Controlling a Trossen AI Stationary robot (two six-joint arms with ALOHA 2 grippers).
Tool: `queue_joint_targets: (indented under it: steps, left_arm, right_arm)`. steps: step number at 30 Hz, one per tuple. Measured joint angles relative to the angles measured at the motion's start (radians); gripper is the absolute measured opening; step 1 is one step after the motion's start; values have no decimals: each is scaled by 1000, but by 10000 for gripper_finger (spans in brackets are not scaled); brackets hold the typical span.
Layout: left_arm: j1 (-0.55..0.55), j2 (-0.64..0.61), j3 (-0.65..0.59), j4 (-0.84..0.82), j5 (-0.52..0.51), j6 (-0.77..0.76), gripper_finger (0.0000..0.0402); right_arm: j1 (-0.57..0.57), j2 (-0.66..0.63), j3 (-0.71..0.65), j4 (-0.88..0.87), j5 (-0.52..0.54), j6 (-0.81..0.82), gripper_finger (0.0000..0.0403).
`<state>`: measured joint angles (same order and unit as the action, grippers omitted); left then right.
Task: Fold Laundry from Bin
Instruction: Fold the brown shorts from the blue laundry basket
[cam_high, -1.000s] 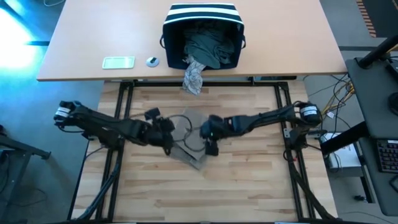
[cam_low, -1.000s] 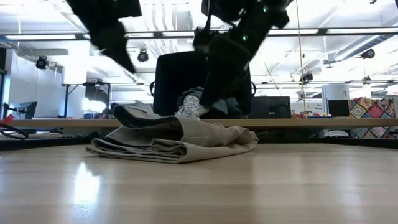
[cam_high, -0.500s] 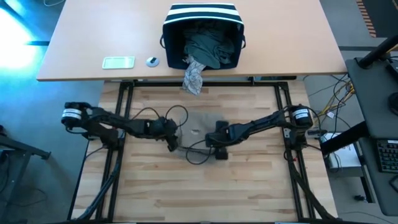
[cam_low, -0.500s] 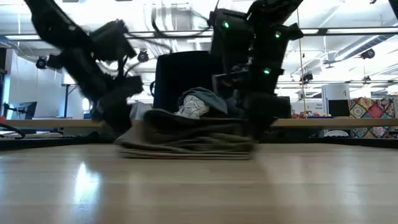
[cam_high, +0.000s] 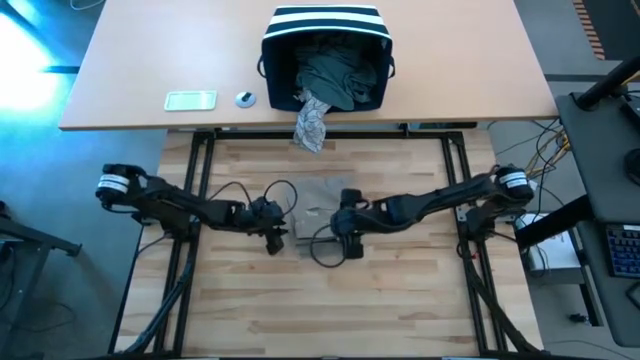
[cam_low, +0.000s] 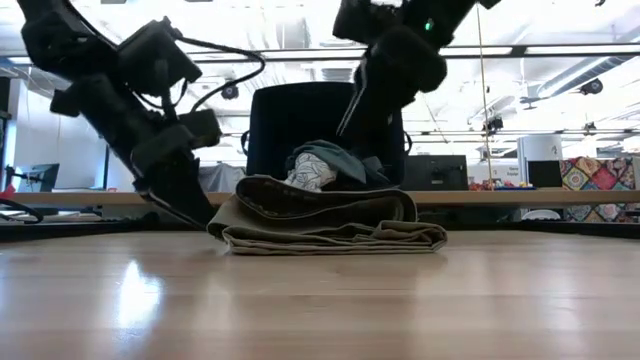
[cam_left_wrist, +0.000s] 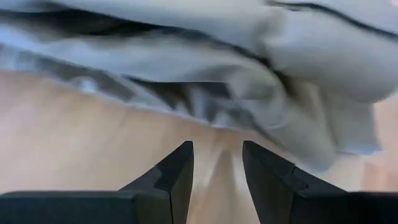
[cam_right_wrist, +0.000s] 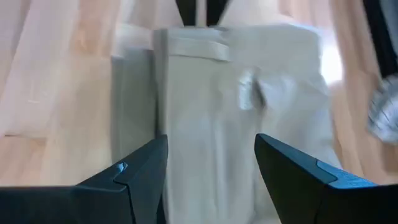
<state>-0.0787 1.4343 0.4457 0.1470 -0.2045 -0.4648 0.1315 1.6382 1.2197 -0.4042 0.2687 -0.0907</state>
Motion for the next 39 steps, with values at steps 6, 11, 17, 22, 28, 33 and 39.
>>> queue_joint_targets:
  steps: [6, 11, 17, 22, 28, 33, 39]
  left_arm:
    - [-73, 112, 6, 180, 33, 10, 123]
    - [-94, 193, 57, 280, 38, 24, 123]
    - [-94, 253, 144, 388, 29, 81, 123]
    - [-92, 298, 223, 410, -6, 129, 123]
    - [-80, 351, 265, 408, -21, 126, 123]
    - [-64, 357, 274, 410, -35, 110, 123]
    - [-45, 356, 288, 436, -67, 108, 123]
  right_arm:
    - [29, 122, -4, 91, 1, -63, 256]
    - [43, 181, 15, 88, 47, -81, 270]
    - [45, 179, 19, 93, 49, -111, 271]
    - [48, 180, 17, 57, 47, -130, 272]
    - [54, 173, 51, -124, 41, -24, 272]
    - [53, 170, 69, -195, -49, 216, 272]
    - [52, 176, 69, -181, -83, 313, 271]
